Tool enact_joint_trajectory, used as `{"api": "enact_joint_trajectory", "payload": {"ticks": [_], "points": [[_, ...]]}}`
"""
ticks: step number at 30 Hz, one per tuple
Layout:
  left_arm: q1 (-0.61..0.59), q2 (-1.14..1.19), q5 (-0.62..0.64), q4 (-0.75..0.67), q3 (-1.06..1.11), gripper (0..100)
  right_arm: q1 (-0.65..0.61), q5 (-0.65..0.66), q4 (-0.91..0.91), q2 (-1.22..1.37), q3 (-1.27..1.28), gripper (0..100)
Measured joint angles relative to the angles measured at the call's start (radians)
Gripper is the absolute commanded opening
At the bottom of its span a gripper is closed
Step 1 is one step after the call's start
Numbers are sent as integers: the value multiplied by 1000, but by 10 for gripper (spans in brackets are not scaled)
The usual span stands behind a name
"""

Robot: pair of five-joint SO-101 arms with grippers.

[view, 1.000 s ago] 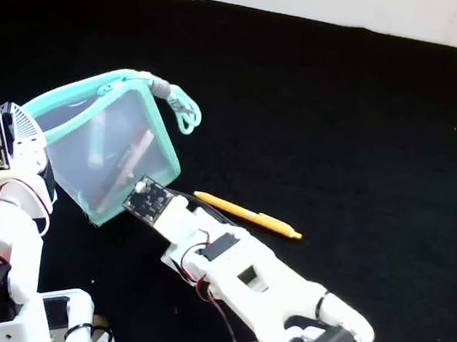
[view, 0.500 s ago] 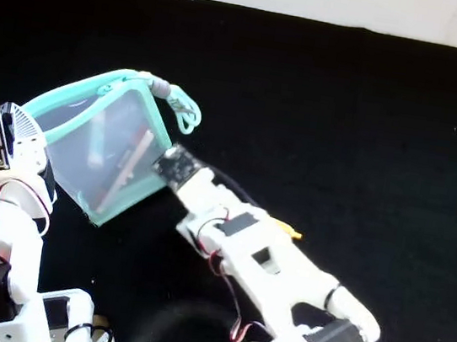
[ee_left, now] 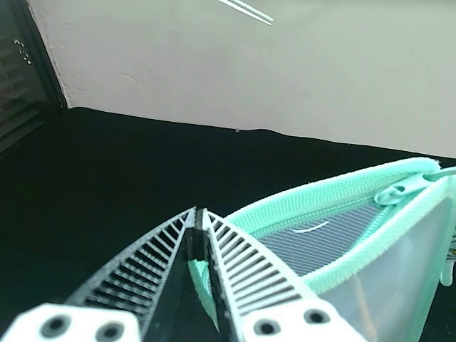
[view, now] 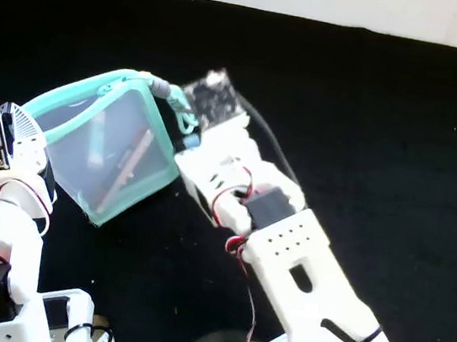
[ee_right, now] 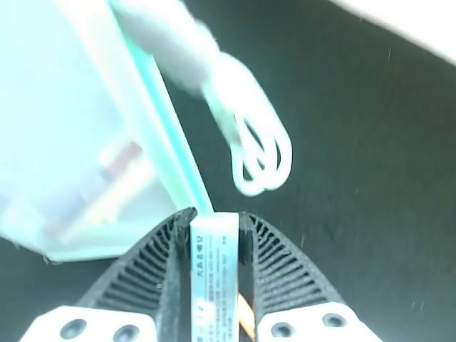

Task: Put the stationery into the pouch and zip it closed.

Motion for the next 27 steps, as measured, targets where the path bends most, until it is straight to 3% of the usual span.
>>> {"api": "enact_joint_trajectory", "payload": {"ticks": [10,18,27], "points": [[0,0,0,0,0,8,-83,-52,117,0,-322,6],[0,0,0,0,0,8,-158,-81,114,0,-459,6],[26,0,0,0,0,8,-172,-203,2,52,-528,6]]}}
